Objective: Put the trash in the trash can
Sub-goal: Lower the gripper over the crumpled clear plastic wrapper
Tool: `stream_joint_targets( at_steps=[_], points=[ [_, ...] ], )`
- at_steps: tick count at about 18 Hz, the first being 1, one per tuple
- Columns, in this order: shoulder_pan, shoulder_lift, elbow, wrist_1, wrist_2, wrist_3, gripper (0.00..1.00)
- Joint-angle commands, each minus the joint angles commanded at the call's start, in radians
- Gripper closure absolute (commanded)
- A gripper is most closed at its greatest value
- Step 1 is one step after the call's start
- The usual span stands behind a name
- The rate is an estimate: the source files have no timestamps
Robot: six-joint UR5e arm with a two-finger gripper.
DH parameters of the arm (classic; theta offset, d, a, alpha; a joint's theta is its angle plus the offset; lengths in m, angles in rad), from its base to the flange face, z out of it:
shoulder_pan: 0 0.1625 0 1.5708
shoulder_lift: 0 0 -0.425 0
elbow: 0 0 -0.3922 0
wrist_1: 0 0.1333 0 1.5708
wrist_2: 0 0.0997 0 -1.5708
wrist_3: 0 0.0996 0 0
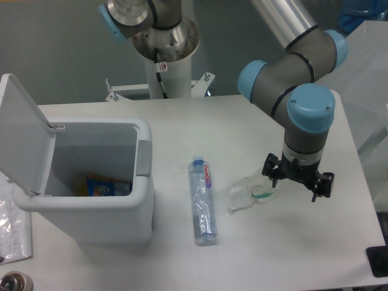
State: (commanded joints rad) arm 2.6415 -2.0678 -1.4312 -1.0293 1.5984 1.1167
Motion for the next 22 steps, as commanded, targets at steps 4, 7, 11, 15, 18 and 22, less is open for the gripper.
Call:
stream_joint_targets(
  at_steps=[4, 7, 11, 15, 18, 22],
  points=[
    [0.0, 0.005, -0.032, 0.014, -0.002, -0.006, 0.0],
    [0.0, 0.009, -0.07, 0.035, -0.012, -0.008, 0.0],
    [-0.002, 0.015, -0.179, 0.181, -0.012, -0.008, 0.0],
    [-0.002, 0.028, -0.225, 0.183, -0.003, 0.005, 0.0],
    [-0.018, 0.066, -0.224, 0.132, -0.008, 0.005, 0.0],
    [-0.025, 0.077, -0.225, 0.1, -0.012, -0.006, 0.0]
  ],
)
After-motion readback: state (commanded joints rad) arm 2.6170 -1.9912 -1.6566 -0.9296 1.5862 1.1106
